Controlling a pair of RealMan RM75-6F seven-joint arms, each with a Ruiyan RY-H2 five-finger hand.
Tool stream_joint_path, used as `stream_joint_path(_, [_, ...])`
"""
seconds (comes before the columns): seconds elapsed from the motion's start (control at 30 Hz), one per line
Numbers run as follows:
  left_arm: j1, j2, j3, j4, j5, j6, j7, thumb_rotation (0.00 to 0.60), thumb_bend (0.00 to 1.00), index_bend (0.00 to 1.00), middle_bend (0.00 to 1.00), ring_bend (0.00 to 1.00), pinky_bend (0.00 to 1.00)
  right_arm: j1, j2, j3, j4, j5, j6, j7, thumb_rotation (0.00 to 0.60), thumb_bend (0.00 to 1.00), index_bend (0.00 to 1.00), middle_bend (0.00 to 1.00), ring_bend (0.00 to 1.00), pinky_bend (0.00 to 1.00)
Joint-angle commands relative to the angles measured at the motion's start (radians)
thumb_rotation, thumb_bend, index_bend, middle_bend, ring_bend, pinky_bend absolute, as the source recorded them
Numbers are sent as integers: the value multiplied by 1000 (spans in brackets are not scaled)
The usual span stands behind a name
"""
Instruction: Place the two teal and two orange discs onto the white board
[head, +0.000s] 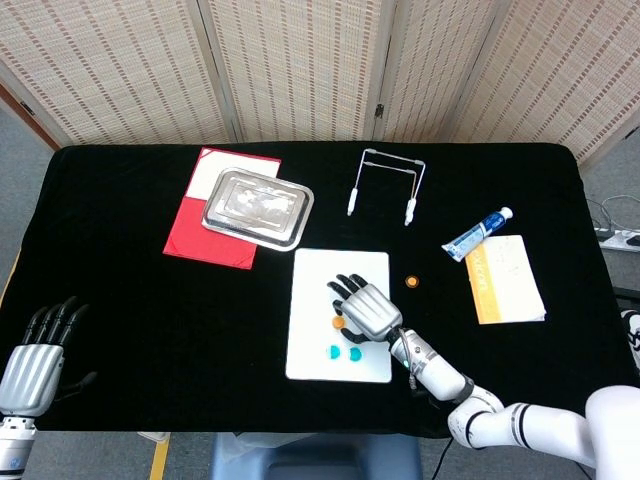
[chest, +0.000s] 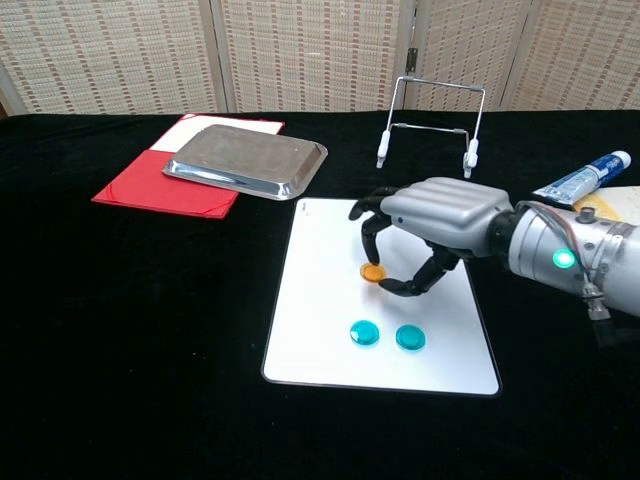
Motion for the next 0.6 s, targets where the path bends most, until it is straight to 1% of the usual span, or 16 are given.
stream_joint_path(0.03, [1,-2,0,5,-2,0,-4,600,192,0,0,0,0,22,-24,8,11,32,-14,-39,600,446,491,131,62,122])
stream_joint_path(0.27, [2,-7,2,17,-4,-6,-14,600,193,0,0,0,0,45,-45,7,28,79,-22,-71,600,447,426,113,53,107])
stream_joint_path(0.3, [2,-8,2,19,-5,-6,-15,600,193,0,0,0,0,48,-47,6,30,83,-22,-73,600,446,394,107,53,102])
stream_joint_path(0.37, [2,-10,1,23,-7,-7,-17,600,193,0,0,0,0,52,-46,2,31,90,-23,-77,600,446,298,89,46,88])
stream_joint_path(0.43, [1,-11,0,26,-7,-7,-18,600,192,0,0,0,0,54,-43,-3,27,94,-23,-76,600,446,134,67,33,65])
stream_joint_path(0.5, [2,-12,0,27,-7,-7,-19,600,192,0,0,0,0,53,-40,-4,24,94,-19,-74,600,446,37,49,23,44])
stream_joint_path(0.53, [1,-12,0,27,-7,-7,-19,600,192,0,0,0,0,52,-37,-5,22,94,-15,-73,600,447,7,33,17,26])
stream_joint_path(0.6, [1,-12,0,28,-7,-9,-22,600,192,0,0,0,0,42,-26,-4,14,93,10,-66,600,447,0,8,5,3])
